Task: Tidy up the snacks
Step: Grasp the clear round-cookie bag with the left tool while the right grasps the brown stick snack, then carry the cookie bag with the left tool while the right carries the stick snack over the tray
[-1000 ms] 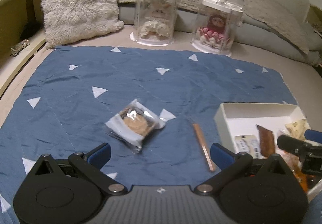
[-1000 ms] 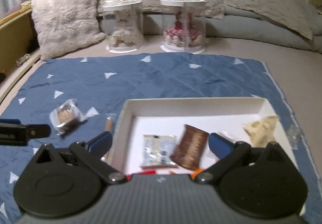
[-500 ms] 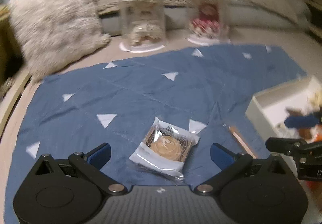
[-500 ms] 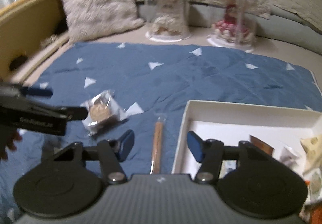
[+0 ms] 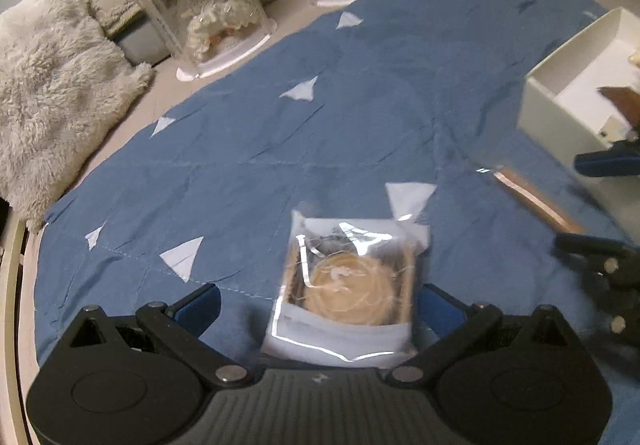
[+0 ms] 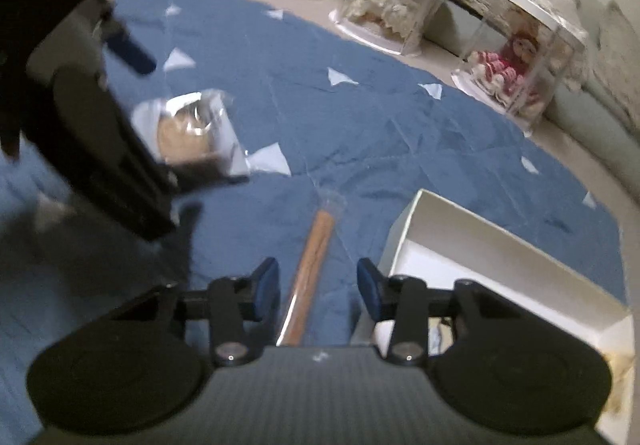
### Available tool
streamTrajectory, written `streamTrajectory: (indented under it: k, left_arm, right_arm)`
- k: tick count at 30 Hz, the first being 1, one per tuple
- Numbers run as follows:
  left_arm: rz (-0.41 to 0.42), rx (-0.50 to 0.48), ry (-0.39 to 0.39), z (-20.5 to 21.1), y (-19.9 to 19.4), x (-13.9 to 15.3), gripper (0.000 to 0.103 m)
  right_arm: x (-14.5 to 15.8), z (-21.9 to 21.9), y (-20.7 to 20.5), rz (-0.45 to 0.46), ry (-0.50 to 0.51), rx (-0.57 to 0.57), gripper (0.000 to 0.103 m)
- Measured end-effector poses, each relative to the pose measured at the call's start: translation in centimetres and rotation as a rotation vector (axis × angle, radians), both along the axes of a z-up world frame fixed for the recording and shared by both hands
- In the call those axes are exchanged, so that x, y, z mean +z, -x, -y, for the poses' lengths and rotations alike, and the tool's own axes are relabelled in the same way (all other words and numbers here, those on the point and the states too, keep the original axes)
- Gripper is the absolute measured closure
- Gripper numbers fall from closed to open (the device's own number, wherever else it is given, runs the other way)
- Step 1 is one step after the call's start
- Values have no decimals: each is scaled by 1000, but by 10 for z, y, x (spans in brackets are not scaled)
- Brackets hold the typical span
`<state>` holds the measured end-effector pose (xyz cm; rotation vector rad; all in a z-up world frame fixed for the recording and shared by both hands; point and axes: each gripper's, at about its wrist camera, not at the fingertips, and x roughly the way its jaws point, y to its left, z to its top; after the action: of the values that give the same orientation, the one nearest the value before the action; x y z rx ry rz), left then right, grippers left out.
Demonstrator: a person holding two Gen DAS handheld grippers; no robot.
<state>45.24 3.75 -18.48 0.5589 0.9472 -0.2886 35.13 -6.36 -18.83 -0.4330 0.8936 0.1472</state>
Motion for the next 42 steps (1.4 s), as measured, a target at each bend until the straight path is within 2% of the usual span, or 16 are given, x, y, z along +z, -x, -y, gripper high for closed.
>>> streamTrajectory:
  k: [4,6,9,10,15,18,21,26,33,42]
  left_arm:
    - [-25,39,49,-9,-6,-3,3]
    - [-48,54,96,-13,-5,-3,13]
    - [-69,90,170,-16,-4,-3,28]
    - [-66,110,185,-17,-3,-3,28]
    - [-39,191,216,-18,5,1,35]
    - [-17,243,232,-20,13,6,36]
    - [2,297,251,-25,23,13,36]
    - [47,376,308,-32,43,38,36]
    - [99,425,347,-27,82,76,36]
    - [146,506,418,-14,121,112,36]
  right_arm:
    - [-12,-13,-1,-43,90,23,55]
    - [-20,-19,-1,-71,129,41,64]
    - [-24,-19,0,-83,118,45,71]
    - [-23,-18,0,-83,106,39,72]
    - [-13,-5,0,-82,9,-7,90]
    - [-5,6,-1,-87,-98,-48,91]
    - [5,10,4,-71,-162,-64,91]
    - [26,12,13,-35,-225,-50,91]
    - [60,27,34,18,-340,-69,91]
    - [88,48,63,85,-426,-90,91]
